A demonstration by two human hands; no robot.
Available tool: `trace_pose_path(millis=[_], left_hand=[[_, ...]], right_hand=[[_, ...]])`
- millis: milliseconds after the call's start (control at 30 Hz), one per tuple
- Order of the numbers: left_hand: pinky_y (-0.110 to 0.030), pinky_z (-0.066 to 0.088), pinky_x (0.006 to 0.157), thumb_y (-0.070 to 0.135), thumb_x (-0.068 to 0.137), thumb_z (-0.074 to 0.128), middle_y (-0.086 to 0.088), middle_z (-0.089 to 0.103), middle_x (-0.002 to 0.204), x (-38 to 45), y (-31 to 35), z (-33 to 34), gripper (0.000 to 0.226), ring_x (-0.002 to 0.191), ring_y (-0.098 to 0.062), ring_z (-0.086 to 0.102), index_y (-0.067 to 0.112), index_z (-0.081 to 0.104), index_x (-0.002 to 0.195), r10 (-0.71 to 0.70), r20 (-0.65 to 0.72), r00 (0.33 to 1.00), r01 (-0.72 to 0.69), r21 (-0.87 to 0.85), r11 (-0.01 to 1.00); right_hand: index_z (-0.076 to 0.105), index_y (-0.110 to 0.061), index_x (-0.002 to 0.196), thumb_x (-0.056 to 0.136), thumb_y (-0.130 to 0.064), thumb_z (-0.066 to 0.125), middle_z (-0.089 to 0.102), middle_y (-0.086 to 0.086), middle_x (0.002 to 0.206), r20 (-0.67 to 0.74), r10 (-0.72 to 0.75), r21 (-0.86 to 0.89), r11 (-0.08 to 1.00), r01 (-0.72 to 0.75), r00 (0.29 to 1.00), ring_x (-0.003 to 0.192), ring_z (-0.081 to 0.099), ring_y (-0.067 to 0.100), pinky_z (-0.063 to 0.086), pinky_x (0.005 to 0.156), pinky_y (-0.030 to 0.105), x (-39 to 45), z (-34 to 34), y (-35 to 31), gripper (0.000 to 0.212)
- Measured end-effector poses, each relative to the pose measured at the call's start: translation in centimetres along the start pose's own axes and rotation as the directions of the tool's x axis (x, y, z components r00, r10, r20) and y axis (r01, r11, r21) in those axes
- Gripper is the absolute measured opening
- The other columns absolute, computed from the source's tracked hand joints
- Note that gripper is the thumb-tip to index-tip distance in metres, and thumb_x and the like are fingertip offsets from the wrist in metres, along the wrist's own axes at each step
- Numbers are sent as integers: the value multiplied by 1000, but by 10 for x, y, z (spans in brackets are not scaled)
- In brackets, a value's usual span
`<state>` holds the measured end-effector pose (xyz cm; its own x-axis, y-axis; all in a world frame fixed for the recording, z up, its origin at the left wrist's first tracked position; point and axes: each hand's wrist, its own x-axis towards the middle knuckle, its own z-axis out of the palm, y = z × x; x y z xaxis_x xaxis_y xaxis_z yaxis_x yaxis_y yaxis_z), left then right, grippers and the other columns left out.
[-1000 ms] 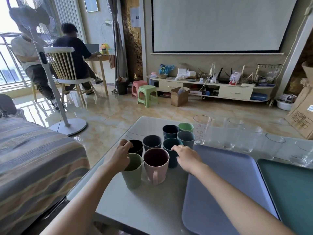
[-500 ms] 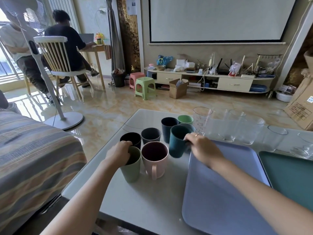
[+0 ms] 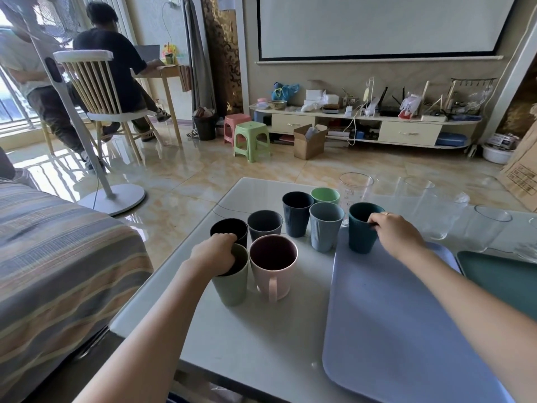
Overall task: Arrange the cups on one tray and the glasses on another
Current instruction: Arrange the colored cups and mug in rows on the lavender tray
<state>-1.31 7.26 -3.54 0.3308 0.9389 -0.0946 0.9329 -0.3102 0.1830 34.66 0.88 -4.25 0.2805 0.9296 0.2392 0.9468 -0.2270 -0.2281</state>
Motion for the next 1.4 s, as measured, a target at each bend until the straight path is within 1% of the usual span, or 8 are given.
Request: trace_pose_path(millis=[233,433,700,900,1067,1167,1300,1400], left_hand=[[-37,46,79,11,93,30,-10,58,98,9,9,-5,30,88,-27,56,7,59,98,-87,39,995,93,-200,975],[-29,31,55,39,94,37,-6,47,64,8,17,-8,44,58,-19,42,11,40,60,-193,3,981,179,-393,902],[-28,36,54,25,89,54,-8,58,74,8,19,-12,27,69,-22,52,0,64,83,-186,-76,980,158,-282,946],[-32,39,63,21,96,46,-15,65,90,8,24,-20,22,75,-27,52,10,55,79,-146,-236,961,96,-211,973],[-34,38,65,21,97,40,-20,61,99,6,43,-42,26,85,-33,55,4,60,98,-182,-431,884,78,-248,966],[-36,41,66,25,96,41,-20,58,95,-1,65,-54,27,87,-38,56,4,58,91,-153,-555,818,49,-197,979],[-37,40,65,27,94,44,-18,56,90,-15,99,-68,28,82,-36,55,3,56,86,-70,-653,754,-31,-143,989],[-31,34,58,26,92,50,-14,58,81,-24,129,-72,26,70,-31,54,8,52,73,18,-680,733,-203,-193,960]], right_hand=[[55,-13,120,95,-5,40,57,8,123,32,29,-16,999,-29,999,106,56,27,39,72,31,2,6,-2,30],[14,-37,148,84,10,33,19,-8,156,45,-15,-76,997,18,999,124,48,27,43,68,30,-19,-5,-1,81],[16,-47,145,85,9,36,8,-14,158,28,-235,-60,970,236,972,125,46,24,44,61,26,-57,-21,6,84],[30,-44,141,91,-3,40,20,-17,154,20,-166,-11,986,166,986,129,44,16,40,65,24,-81,-43,10,65],[40,-42,134,93,-8,41,37,-16,145,77,-133,111,986,125,988,100,52,6,38,62,24,-98,-46,18,53],[40,-41,133,94,-11,41,42,-10,141,135,-150,156,979,129,979,110,53,14,43,68,29,-98,-49,11,49],[43,-38,130,93,-11,44,50,-8,131,101,-187,236,959,159,977,65,41,-1,33,53,21,-96,-59,-3,46],[45,-37,129,91,-12,52,54,-8,124,45,-209,419,892,172,977,65,48,-1,45,62,25,-92,-65,-11,46]])
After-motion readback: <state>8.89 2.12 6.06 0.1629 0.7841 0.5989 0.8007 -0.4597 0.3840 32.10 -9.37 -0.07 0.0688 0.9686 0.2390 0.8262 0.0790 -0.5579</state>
